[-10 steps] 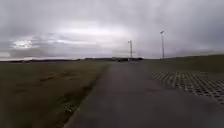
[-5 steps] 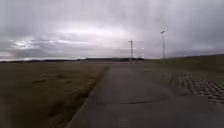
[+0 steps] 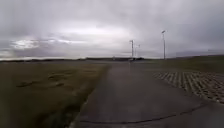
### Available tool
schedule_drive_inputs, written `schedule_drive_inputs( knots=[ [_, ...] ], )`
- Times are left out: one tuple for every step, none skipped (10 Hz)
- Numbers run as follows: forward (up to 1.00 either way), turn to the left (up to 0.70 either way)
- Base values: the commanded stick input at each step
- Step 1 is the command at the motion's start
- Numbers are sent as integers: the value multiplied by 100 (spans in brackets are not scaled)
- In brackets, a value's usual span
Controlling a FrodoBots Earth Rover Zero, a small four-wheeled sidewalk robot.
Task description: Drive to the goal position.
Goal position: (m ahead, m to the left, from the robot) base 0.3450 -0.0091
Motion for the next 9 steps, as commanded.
schedule_drive_inputs(
  knots=[
    [100, 0],
    [100, 0],
    [100, 0],
    [100, 0],
    [100, 0],
    [100, 0],
    [100, 0],
    [100, 0],
    [100, 0]
  ],
)
